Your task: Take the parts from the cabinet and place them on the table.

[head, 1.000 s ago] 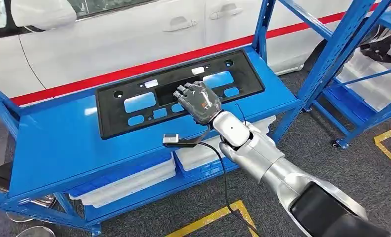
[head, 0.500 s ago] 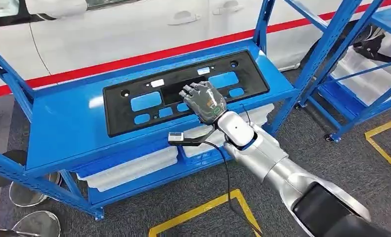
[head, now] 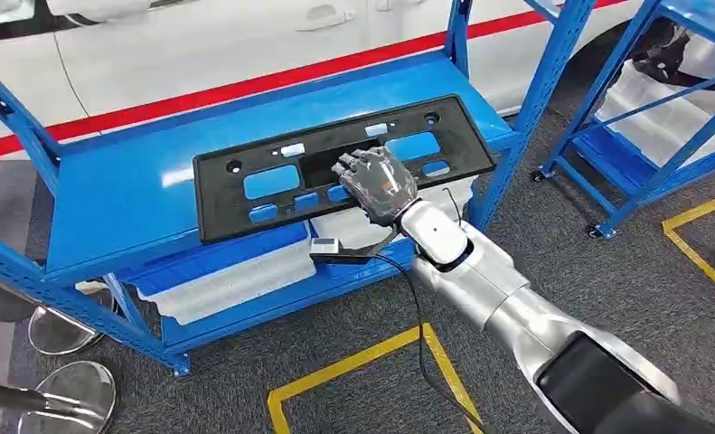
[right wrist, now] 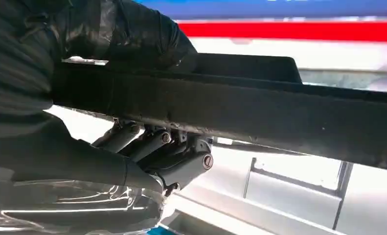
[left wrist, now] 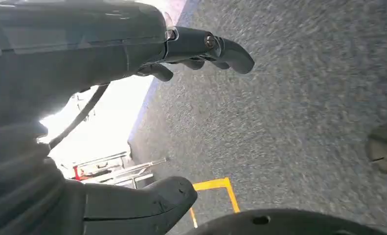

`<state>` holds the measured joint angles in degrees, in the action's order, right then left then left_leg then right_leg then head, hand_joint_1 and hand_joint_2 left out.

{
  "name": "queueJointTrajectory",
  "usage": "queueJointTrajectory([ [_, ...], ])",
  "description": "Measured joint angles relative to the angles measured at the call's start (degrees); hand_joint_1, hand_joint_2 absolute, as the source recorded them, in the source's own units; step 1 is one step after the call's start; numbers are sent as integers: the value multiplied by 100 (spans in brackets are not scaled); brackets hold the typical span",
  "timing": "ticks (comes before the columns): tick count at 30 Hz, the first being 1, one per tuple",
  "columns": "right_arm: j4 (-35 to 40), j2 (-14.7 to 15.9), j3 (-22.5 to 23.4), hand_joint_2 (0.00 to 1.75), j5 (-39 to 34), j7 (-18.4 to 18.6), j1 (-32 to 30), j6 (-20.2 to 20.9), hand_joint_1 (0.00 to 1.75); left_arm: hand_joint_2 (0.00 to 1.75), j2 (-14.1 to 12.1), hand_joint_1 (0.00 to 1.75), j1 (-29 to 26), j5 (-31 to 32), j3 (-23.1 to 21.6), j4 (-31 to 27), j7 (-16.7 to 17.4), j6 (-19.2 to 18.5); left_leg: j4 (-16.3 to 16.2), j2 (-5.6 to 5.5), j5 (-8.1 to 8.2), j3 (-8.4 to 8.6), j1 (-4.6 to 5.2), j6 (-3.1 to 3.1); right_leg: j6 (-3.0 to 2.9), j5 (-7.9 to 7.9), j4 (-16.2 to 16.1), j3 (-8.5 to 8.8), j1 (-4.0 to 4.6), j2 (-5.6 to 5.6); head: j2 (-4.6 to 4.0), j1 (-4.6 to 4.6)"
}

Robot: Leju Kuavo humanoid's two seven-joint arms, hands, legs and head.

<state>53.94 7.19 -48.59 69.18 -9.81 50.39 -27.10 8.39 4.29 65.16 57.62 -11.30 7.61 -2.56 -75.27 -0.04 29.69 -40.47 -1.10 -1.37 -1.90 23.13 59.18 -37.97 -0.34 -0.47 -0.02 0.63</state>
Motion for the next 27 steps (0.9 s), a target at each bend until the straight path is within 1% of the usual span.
queueJointTrajectory([
  [1,0,0,4,175,-2,0,-2,2,175,175,-6,0,2,-4,2,0,0,0,380,0,-196,328,15,37,9,-57,8,-72,10,1,0,0],
  [2,0,0,11,175,-7,0,1,7,175,175,-11,0,9,-24,4,0,0,0,890,-1,-252,740,44,93,18,-114,11,-124,15,2,0,0],
  [3,4,0,22,175,-13,0,6,13,175,175,-33,0,30,-35,7,-2,0,0,1424,3,7,1093,81,173,40,-158,14,-152,12,-3,0,0],
  [4,4,7,39,175,-22,2,15,20,175,175,-39,0,37,-39,9,-4,-4,-2,1768,8,98,1273,96,184,75,-190,14,-166,18,-8,0,-2],
  [5,4,11,50,175,-26,7,11,24,175,175,-39,0,39,-48,15,-4,-50,-18,1730,14,74,1211,116,191,121,-238,-13,-155,9,-28,0,0],
  [6,4,11,55,175,-42,7,12,28,175,175,-39,0,37,-81,30,-4,-96,-43,1729,15,58,1197,137,228,163,-292,-39,-156,-11,-32,0,0],
  [7,4,11,61,175,-44,4,9,30,175,175,-39,0,36,-98,50,-4,-125,-55,1772,13,-6,1188,142,270,202,-344,-80,-141,-10,-35,0,0],
  [8,2,31,66,175,-46,4,6,31,175,175,-35,0,29,-103,68,-4,-140,-66,1867,29,-136,1191,57,298,234,-342,-48,-171,-2,-28,0,0],
  [9,2,48,72,175,-59,7,18,31,175,175,-33,0,29,-103,89,-4,-140,-79,1878,37,-197,1168,74,330,258,-137,87,-248,-10,5,0,-2],
  [10,2,50,89,175,-61,7,21,31,175,175,-33,0,25,-105,101,-4,-142,-79,1875,44,-259,1094,75,382,273,163,430,-384,-17,21,0,-2],
  [11,2,57,103,175,-63,7,11,31,175,175,-33,0,23,-105,105,-4,-142,-79,1868,44,-310,1022,80,377,294,436,881,-545,-30,29,0,-2],
  [12,0,70,105,175,-68,7,-12,33,175,175,-33,0,21,-105,107,-4,-144,-79,1863,43,-357,955,87,378,314,666,1344,-696,-43,32,0,0],
  [13,0,79,105,175,-72,7,-42,33,175,175,-33,0,13,-105,107,-4,-144,-77,1852,42,-402,885,86,370,334,781,1653,-766,-53,31,0,-2],
  [14,0,81,105,175,-74,7,-64,44,175,175,-33,0,8,-105,107,-4,-144,-77,1837,41,-430,833,85,355,344,750,1633,-689,-64,31,0,-2],
  [15,0,90,105,175,-83,7,-74,57,175,175,-33,0,1,-105,109,-4,-144,-79,1811,42,-447,782,79,337,351,626,1360,-463,-79,29,0,0],
  [16,0,92,109,175,-94,9,-74,59,175,175,-28,0,0,-105,109,-4,-146,-79,1773,45,-461,742,76,319,349,455,902,-137,-92,25,0,-2],
  [17,0,101,122,175,-103,11,-69,59,175,175,-24,0,1,-103,109,-4,-146,-87,1723,75,-457,705,74,312,340,299,377,212,-95,-27,0,0],
  [18,0,103,142,175,-109,11,-64,61,175,175,-24,0,1,-103,109,-4,-151,-92,1672,92,-445,667,86,287,295,416,22,385,-74,-178,0,0],
  [19,4,103,151,175,-114,13,-69,66,175,175,-20,0,1,-101,109,-4,-151,-92,1617,94,-436,638,118,247,252,338,16,372,-40,-139,0,0],
  [20,2,105,153,175,-118,13,-72,68,175,175,-20,0,-5,-101,111,-4,-153,-90,1625,100,-455,637,113,212,214,335,44,356,-35,-85,0,0],
  [22,0,129,162,175,-118,17,-74,77,175,175,-20,0,-5,-98,111,-4,-153,-90,1648,153,-478,641,101,152,152,304,47,332,-10,-30,0,0],
  [23,2,136,164,175,-120,17,-73,79,175,175,-20,0,-7,-98,111,-4,-153,-90,1615,161,-440,626,91,115,80,253,-10,338,-53,-8,0,0],
  [24,2,133,166,175,-120,17,-72,83,175,175,-20,0,-5,-96,111,-4,-153,-85,1514,115,-329,584,76,78,48,229,-24,334,-60,11,0,0],
  [25,2,133,166,175,-120,17,-72,85,175,175,-20,0,-4,-96,111,-4,-153,-85,1197,76,-83,462,73,55,15,206,-24,309,-62,56,0,2],
  [27,2,136,166,175,-131,15,-84,114,175,175,-20,0,-4,-94,111,-4,-153,-85,283,58,386,84,51,21,-5,178,-21,260,-46,134,0,0],
])
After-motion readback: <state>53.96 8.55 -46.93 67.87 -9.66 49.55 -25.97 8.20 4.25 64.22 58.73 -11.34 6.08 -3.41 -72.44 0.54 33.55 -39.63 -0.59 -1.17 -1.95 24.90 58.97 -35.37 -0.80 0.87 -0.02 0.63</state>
